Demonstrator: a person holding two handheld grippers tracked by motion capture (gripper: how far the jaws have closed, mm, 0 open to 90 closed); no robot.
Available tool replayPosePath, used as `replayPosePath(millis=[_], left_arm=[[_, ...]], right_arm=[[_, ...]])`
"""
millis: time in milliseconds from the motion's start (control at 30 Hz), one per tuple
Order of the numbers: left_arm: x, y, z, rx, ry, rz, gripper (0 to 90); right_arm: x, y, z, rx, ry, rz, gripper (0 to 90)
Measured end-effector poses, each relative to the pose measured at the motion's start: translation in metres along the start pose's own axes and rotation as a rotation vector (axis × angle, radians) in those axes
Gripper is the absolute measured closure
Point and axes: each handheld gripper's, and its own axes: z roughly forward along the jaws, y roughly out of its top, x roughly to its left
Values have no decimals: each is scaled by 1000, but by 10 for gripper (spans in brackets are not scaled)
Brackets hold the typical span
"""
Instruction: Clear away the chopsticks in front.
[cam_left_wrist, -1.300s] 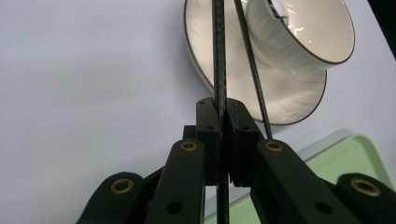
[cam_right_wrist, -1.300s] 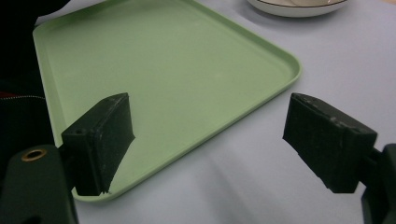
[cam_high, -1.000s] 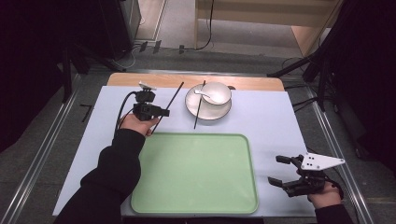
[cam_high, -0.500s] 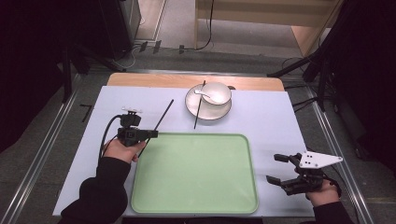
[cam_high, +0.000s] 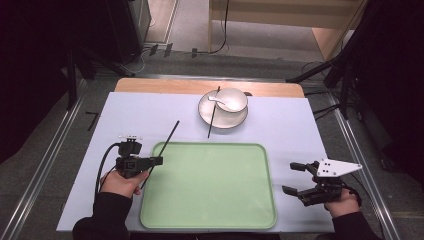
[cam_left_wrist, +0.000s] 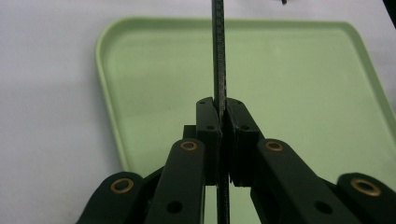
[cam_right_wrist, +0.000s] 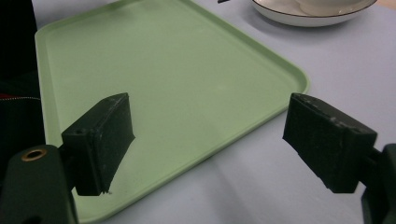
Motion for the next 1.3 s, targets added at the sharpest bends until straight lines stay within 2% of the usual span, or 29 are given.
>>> replayPosePath(millis=[167,400,467,567,767,933,1033,1067,1133,1200,1233,1300], left_arm=[[-4,-15,-2,24,14,-9,858],[-9,-36,-8,65,11,-13,858],[-7,-41,-8,82,29,-20,857],[-5,-44,-4,96,45,-34,857],[-5,-47,15,151,90,-23,833],[-9,-47,17,143,92,6,816],[-8,-47,17,145,80,7,796],[-8,-46,17,146,61,7,779],[-6,-44,16,145,34,24,684],[-5,-41,15,138,0,40,571],[-6,-40,14,125,-7,48,473],[-7,-38,11,84,-20,87,444]], right_arm=[[0,1,1,3,2,-3,164],[0,1,1,0,2,-7,164],[0,1,1,-1,2,-8,164],[0,2,1,-1,3,-11,164],[0,2,2,1,6,-14,164],[0,2,2,-1,5,-11,164],[0,2,2,-1,6,-11,164],[0,2,2,-1,6,-11,164],[0,2,2,-1,5,-12,164],[0,2,1,-1,5,-11,164],[0,2,2,0,7,-11,164],[0,1,2,1,6,-9,164]])
